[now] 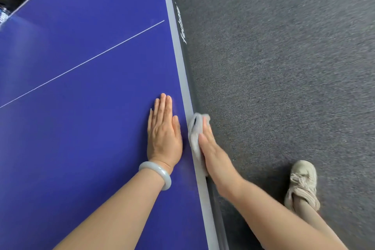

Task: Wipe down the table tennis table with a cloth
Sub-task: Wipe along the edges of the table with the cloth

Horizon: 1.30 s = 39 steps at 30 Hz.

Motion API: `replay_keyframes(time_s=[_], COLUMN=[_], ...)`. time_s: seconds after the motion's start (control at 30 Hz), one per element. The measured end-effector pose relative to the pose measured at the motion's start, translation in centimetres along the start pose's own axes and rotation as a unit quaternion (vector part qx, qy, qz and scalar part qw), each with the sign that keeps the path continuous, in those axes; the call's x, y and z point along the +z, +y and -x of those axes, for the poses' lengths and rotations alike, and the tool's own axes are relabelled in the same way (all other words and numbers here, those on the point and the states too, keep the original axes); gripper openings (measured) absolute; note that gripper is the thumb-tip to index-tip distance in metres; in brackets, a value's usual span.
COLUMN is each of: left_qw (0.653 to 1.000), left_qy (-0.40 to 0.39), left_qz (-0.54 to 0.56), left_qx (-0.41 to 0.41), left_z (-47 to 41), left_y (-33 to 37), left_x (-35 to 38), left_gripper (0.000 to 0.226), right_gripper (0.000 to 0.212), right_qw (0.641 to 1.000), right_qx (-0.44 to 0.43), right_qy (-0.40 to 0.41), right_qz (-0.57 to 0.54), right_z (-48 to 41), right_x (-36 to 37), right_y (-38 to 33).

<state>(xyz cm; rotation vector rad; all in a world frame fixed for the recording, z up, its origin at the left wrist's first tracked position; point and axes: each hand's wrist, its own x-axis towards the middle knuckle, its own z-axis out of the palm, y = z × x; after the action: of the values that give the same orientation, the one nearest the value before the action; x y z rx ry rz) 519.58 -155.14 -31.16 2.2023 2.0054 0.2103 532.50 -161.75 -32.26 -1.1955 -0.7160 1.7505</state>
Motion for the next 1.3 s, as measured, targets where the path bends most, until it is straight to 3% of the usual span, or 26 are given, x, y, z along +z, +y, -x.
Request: replay_keyframes(time_s=[0.13,0.33,0.5,0.63,0.87,1.07,1.3], left_qw=[1.0,1.0,1.0,1.0,0.999,0.995,0.994], left_qy=[0.007,0.009,0.016,0.02,0.024,0.052,0.051], left_qz=[-0.004,-0.015,-0.01,-0.008,0.013,0.082,0.084], left_qx=[0.006,0.011,0.009,0.012,0.017,0.019,0.045], left_z=[0.0,0.1,0.0,0.1,0.0,0.7,6.2], left_y=[-0.1,-0.4,-0.5,-0.5,-0.7,-0.6,0.3], left_x=[0.1,0.1,0.2,0.3,0.3,0.1,-1.5], left_gripper=[0.051,0.051,0.05,0.05,0.049,0.043,0.033], right_gripper=[0.051,0.051,0.053,0.06,0.058,0.066,0.062], right_qw=[0.997,0.999,0.993,0.992,0.99,0.99,0.985], right_qx=[-0.006,0.004,-0.054,-0.023,-0.022,-0.004,0.025], right_qy=[-0.016,0.027,0.006,-0.001,0.039,0.024,0.006], right_qz=[0.072,0.04,0.106,0.127,0.134,0.136,0.17], right_z=[4.5,-3.5,6.0,11.0,1.7,10.1,10.1], right_x=[-0.1,0.4,0.9,0.6,1.2,0.8,0.9], right_y=[3.1,-1.2,4.1,6.8,2.6,8.7,8.1])
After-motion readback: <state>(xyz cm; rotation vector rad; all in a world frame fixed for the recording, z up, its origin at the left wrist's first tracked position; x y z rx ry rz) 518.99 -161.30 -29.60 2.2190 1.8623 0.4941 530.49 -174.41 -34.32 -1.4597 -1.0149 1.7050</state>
